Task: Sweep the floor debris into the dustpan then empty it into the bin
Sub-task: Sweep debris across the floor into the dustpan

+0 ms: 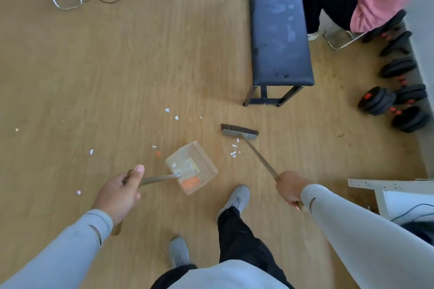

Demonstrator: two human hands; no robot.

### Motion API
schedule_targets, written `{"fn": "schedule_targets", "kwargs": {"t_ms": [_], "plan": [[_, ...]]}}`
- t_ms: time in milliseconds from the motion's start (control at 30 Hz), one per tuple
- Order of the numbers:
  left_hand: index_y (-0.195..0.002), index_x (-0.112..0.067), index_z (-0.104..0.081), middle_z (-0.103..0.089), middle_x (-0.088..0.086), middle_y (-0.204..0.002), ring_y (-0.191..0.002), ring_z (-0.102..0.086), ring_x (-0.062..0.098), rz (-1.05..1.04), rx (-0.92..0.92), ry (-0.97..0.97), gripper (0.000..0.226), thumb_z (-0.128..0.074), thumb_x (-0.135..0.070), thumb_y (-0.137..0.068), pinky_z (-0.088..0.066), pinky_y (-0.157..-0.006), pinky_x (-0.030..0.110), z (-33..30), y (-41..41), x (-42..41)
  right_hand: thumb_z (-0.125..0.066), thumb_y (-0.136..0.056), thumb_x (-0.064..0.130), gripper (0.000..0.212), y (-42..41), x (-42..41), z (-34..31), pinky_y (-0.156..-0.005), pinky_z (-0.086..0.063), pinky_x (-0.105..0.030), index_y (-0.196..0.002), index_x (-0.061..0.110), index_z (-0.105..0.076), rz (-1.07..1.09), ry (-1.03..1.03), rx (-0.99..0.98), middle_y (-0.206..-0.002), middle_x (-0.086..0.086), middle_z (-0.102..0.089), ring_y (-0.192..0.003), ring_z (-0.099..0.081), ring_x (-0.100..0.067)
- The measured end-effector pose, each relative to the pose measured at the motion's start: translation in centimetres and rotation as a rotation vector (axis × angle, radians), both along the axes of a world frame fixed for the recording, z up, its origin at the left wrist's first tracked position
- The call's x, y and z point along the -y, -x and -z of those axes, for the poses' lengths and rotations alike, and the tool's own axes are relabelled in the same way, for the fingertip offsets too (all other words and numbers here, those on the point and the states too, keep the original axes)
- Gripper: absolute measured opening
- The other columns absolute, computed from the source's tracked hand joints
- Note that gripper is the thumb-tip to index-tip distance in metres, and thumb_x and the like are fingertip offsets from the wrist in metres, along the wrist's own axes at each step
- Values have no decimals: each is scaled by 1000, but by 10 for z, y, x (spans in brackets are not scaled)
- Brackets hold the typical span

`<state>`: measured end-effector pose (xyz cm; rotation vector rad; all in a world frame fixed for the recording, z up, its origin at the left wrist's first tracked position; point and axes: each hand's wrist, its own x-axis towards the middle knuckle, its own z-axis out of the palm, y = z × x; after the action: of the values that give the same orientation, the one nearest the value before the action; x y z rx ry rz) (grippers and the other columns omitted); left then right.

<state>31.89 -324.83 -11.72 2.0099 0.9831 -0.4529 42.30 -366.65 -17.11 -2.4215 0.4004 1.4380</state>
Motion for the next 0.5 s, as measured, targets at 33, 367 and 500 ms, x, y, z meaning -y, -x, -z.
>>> {"fn": "schedule_targets", "kwargs": {"t_ms": [33, 367, 500], "plan": [[-86, -8, -69, -62, -1, -53, -45, -50, 20, 8, 4, -7, 66, -47, -69, -97, -46, -63, 36, -2, 6, -4, -47, -100, 10, 29, 16, 3, -4, -48, -45, -26, -124, 1, -61, -21, 27, -28, -95, -13, -63, -66, -60, -24], [-93, -2, -66, -59, 2, -55, -40, -46, 20, 127, 28, 43, 70, -46, -69, -98, -44, -55, 32, -9, 89, -54, -51, -96, 0, 41, 188, -7, -41, -75, -64, -31, -135, 11, -62, -140, 206, -152, -103, -10, -73, -86, -75, -25], [-77, -3, -63, -57, 1, -47, -38, -49, 20, 192, 36, 56, 75, -44, -73, -97, -45, -57, 33, -12, 124, -68, -53, -100, 7, 31, 235, -7, -66, -77, -63, -28, -126, 15, -67, -11, 196, -142, -100, -11, -76, -72, -70, -18]]}}
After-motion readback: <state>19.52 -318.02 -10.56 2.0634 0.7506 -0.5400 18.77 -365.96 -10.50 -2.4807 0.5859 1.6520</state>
